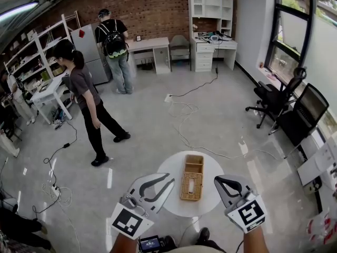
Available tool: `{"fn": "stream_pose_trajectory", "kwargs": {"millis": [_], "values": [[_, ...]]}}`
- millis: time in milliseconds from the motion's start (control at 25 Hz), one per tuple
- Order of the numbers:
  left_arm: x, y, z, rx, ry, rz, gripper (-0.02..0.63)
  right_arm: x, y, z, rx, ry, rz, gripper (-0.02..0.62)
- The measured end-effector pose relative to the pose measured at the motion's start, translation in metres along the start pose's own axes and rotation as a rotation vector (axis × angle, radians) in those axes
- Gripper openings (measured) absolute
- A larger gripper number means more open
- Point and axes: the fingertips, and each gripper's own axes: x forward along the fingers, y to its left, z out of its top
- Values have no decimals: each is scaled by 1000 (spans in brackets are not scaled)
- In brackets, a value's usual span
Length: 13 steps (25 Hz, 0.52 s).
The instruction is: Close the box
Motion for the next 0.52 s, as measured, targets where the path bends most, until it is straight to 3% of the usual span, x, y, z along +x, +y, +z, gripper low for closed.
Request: {"fn": "stream_pose_trajectory", "kwargs": {"millis": [520], "values": [[2,-12,-12,42,13,-18,57,-3,5,-13,1,21,7,-11]]}}
